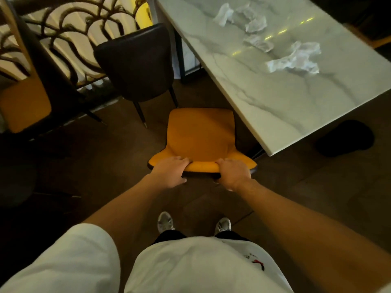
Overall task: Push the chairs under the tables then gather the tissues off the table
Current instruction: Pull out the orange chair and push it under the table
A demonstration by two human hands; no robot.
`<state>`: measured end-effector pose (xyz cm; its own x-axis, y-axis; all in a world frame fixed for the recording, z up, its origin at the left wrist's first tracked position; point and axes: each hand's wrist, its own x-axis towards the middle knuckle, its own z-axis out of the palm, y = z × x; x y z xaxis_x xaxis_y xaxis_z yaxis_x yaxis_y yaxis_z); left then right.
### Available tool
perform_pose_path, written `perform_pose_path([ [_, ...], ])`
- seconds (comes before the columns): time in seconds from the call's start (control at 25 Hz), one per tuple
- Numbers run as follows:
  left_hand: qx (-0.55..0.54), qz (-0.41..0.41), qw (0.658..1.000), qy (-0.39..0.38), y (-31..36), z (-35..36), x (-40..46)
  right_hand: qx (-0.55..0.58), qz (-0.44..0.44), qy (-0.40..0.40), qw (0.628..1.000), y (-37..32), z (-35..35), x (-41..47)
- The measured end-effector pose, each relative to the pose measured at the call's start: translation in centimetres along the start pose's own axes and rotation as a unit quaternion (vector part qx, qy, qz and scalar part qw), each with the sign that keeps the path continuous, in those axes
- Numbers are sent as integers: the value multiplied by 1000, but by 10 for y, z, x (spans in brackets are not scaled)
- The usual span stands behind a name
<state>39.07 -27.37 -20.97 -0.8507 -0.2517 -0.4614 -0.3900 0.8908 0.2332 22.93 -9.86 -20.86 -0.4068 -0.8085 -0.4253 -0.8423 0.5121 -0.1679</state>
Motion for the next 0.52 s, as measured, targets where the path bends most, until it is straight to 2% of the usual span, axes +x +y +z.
perform_pose_path([
  [0.36, 35, 142, 989, -29, -45, -17, -7, 34, 98, -33, 994, -48, -1, -1],
  [0.52, 40, 169, 982, -77, -76, -19, -13, 34, 115, -22, 992, -79, 10, -2],
])
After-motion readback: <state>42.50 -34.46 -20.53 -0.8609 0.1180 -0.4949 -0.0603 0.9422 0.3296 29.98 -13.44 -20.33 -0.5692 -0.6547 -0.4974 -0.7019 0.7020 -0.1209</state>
